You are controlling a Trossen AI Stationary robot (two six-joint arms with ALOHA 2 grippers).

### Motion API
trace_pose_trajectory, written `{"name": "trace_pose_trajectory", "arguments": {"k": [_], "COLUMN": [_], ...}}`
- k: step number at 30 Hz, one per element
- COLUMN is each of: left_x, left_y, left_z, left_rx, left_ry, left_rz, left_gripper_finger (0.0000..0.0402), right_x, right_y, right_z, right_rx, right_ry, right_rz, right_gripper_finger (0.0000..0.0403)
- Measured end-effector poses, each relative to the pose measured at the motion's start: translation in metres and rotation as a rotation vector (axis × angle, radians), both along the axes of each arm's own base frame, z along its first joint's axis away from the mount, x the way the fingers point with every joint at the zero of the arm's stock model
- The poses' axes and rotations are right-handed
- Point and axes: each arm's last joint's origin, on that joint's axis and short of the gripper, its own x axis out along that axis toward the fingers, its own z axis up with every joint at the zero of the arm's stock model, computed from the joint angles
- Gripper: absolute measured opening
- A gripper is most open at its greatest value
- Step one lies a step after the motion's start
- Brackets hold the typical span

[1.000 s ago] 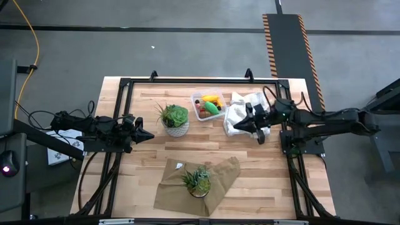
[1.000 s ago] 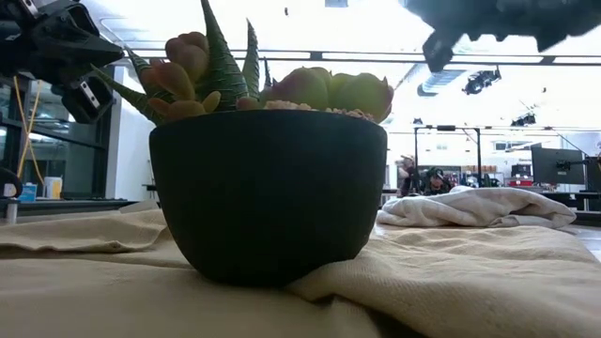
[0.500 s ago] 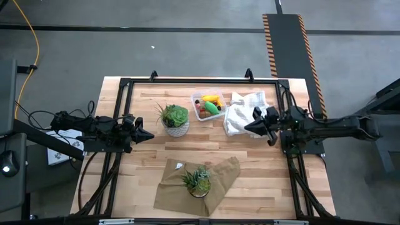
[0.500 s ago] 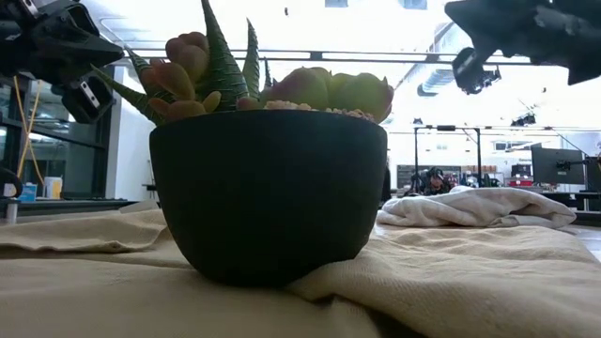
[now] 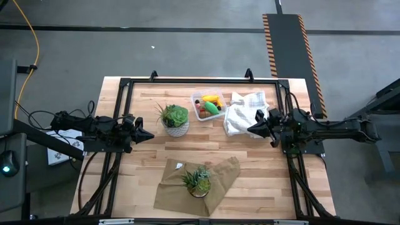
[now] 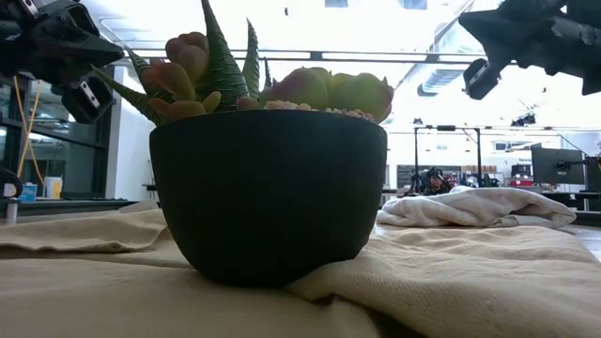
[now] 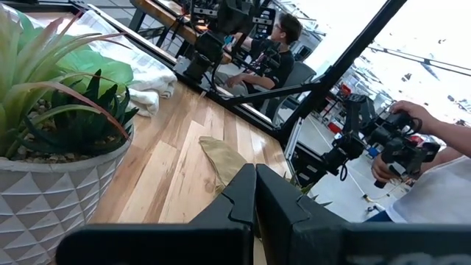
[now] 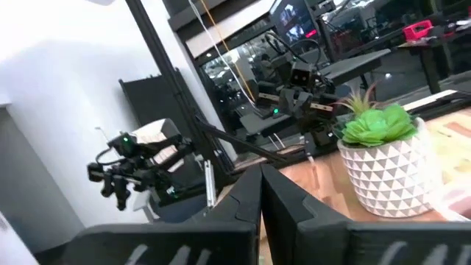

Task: Pick and placing Produce into tupperware
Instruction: Return to Home Position

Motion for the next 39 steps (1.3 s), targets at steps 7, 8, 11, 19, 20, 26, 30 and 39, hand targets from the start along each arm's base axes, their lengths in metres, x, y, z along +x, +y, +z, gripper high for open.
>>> {"name": "trace_pose_trajectory", "arguments": {"k": [7, 8, 11, 19, 20, 26, 30, 39], "left_x": [0.0, 0.0, 0.0, 0.0, 0.0, 0.0, 0.0, 0.0], "left_y": [0.0, 0.0, 0.0, 0.0, 0.0, 0.0, 0.0, 0.0], "left_z": [0.0, 0.0, 0.0, 0.0, 0.0, 0.0, 0.0, 0.0], "left_rx": [0.0, 0.0, 0.0, 0.0, 0.0, 0.0, 0.0, 0.0], "left_ry": [0.0, -0.001, 0.0, 0.0, -0.001, 0.0, 0.0, -0.001], "left_rz": [0.0, 0.0, 0.0, 0.0, 0.0, 0.0, 0.0, 0.0], "left_gripper_finger": [0.0001, 0.0001, 0.0001, 0.0001, 0.0001, 0.0001, 0.0001, 0.0001], "right_x": [-0.003, -0.004, -0.007, -0.013, -0.013, -0.016, -0.019, -0.028], "right_y": [0.0, 0.0, 0.0, 0.0, 0.001, -0.001, -0.003, -0.004], "right_z": [-0.003, -0.004, -0.014, -0.028, -0.028, -0.027, -0.035, -0.039], "right_rx": [-0.044, -0.055, -0.061, 0.035, 0.018, -0.113, -0.12, -0.255], "right_ry": [0.031, 0.032, 0.03, 0.045, 0.035, 0.007, 0.082, 0.096], "right_rz": [-0.015, -0.017, -0.027, -0.023, -0.025, -0.086, -0.112, -0.155], "right_gripper_finger": [0.0, 0.0, 0.0, 0.0, 0.0, 0.0, 0.0, 0.0]}}
